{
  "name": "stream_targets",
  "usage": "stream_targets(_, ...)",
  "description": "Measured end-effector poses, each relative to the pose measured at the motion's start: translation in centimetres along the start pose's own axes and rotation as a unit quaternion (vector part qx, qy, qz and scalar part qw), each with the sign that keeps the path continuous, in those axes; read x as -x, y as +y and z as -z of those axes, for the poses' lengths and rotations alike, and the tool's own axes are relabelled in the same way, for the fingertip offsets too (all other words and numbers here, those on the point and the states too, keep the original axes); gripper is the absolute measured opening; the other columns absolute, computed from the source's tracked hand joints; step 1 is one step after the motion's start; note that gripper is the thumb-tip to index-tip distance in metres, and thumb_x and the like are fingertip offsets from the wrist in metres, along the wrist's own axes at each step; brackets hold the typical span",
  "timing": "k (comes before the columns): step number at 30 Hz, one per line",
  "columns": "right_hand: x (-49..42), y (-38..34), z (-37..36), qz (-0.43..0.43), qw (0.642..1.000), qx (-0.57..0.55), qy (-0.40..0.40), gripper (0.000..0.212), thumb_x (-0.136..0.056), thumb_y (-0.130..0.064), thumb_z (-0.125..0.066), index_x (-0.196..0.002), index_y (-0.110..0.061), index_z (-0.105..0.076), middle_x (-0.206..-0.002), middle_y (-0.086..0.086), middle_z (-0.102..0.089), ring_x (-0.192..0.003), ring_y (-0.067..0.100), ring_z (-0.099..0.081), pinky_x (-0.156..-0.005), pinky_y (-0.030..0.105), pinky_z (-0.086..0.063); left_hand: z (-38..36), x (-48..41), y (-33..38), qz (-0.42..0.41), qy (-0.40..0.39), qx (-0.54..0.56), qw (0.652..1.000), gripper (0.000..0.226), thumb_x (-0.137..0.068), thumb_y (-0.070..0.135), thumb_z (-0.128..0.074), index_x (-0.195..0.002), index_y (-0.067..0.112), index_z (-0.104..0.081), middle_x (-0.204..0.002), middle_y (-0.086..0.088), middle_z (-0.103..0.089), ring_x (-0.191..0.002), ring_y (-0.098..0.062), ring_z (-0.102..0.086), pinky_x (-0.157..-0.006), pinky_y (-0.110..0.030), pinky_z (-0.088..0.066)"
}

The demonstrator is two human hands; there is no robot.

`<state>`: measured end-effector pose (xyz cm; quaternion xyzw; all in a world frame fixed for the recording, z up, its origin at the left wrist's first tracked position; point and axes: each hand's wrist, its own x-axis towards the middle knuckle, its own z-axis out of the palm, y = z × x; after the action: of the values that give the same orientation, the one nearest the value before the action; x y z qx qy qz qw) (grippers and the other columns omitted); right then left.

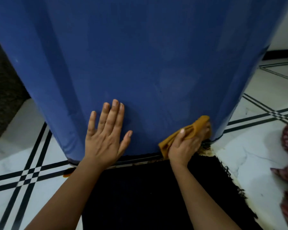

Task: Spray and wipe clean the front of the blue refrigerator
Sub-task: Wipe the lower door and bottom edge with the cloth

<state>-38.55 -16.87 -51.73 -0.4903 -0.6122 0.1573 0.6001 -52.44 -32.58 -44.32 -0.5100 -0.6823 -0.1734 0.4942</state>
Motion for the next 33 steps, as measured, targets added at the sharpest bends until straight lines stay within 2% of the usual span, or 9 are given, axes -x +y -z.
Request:
stream_targets(3,-3.3,-4.9,-0.6,-0.159,0.983,-0.077,0.045,0.076,-0.094,-0.052,-0.015,-0.142,0.008,-0.015,-0.15,0.026,-0.015,-0.14,0.037,-0.014,-0.114,0.049,-0.012,-0.1,-2.1,0.5,-0.008,0.004,-0.008,1.0,0.064,-0.098,0.042,-0.025,-0.148,0.01,-0.004,-0.156,0.0,0.012,-0.143,-0.015,0.005,-0.114,-0.037,0.001)
stream_targets(7,-2.9,-6.9,0.2,0.214,0.976,0.033,-0.011,0.062,-0.097,-0.046,-0.016,-0.147,-0.011,-0.005,-0.155,0.011,-0.009,-0.143,0.025,0.0,-0.114,0.047,-0.005,-0.1,-3.4,1.7,0.018,0.006,-0.022,1.0,0.065,-0.097,0.044,-0.025,-0.148,0.008,-0.004,-0.156,0.0,0.012,-0.143,-0.016,0.006,-0.115,-0.038,0.003)
stream_targets(9,-4.0,-4.4,0.8,0.284,0.956,0.059,-0.032,0.062,-0.096,-0.05,-0.015,-0.148,-0.02,0.002,-0.157,0.0,-0.002,-0.143,0.018,0.004,-0.114,0.047,-0.007,0.0,-3.6,2.5,0.02,0.006,-0.024,1.0,0.065,-0.097,0.043,-0.025,-0.148,0.008,-0.004,-0.156,-0.001,0.012,-0.143,-0.016,0.005,-0.114,-0.038,0.002)
stream_targets(12,-6.8,-3.7,1.1,0.053,0.999,-0.014,-0.002,0.072,-0.096,-0.053,-0.011,-0.143,0.002,-0.012,-0.151,0.014,-0.014,-0.141,0.034,-0.012,-0.109,0.059,-0.018,0.1,-4.9,3.3,0.006,0.007,-0.027,1.0,0.064,-0.097,0.043,-0.022,-0.148,0.01,-0.002,-0.156,0.001,0.013,-0.143,-0.015,0.006,-0.114,-0.037,0.002)
stream_targets(14,-7.5,-7.2,1.1,-0.022,0.998,-0.041,0.037,0.071,-0.096,-0.049,-0.009,-0.143,0.004,-0.014,-0.151,0.018,-0.018,-0.14,0.035,-0.014,-0.113,0.053,-0.012,0.2,-6.2,3.4,0.02,0.009,-0.029,0.999,0.064,-0.097,0.044,-0.021,-0.148,0.012,0.001,-0.155,0.003,0.016,-0.143,-0.013,0.008,-0.114,-0.036,0.003)
stream_targets(17,-6.6,-12.1,1.1,0.195,0.98,0.038,0.005,0.063,-0.097,-0.046,-0.01,-0.146,-0.011,0.008,-0.156,0.01,0.0,-0.142,0.027,0.001,-0.113,0.046,-0.001,0.8,-7.4,3.1,0.045,0.006,-0.023,0.999,0.065,-0.097,0.046,-0.019,-0.147,0.013,0.004,-0.154,0.005,0.019,-0.142,-0.012,0.011,-0.114,-0.035,0.008)
stream_targets(21,-7.8,-10.2,1.8,0.473,0.874,0.101,-0.043,0.064,-0.094,-0.049,-0.023,-0.146,-0.03,0.01,-0.155,-0.008,0.017,-0.142,0.012,0.012,-0.107,0.047,-0.013,1.8,-7.6,1.6,0.034,-0.004,-0.018,0.999,0.065,-0.096,0.047,-0.02,-0.148,0.013,0.0,-0.155,0.006,0.015,-0.143,-0.013,0.007,-0.114,-0.037,0.006)
stream_targets(27,-13.2,-13.3,3.2,0.217,0.975,0.033,0.037,0.06,-0.094,-0.044,-0.025,-0.144,-0.013,-0.012,-0.15,0.014,-0.028,-0.139,0.029,-0.013,-0.11,0.051,-0.012,3.1,-9.2,-1.5,0.015,0.003,-0.045,0.999,0.065,-0.096,0.048,-0.02,-0.148,0.015,-0.001,-0.155,0.008,0.013,-0.143,-0.013,0.005,-0.114,-0.035,0.006)
stream_targets(33,-14.5,-16.5,4.2,0.507,0.856,0.099,-0.027,0.056,-0.092,-0.047,-0.035,-0.142,-0.025,-0.022,-0.148,0.001,-0.035,-0.137,0.019,-0.019,-0.111,0.044,-0.01,4.1,-12.7,-2.9,0.01,0.024,-0.046,0.999,0.066,-0.096,0.049,-0.021,-0.148,0.015,-0.002,-0.155,0.008,0.014,-0.143,-0.012,0.006,-0.114,-0.035,0.006)
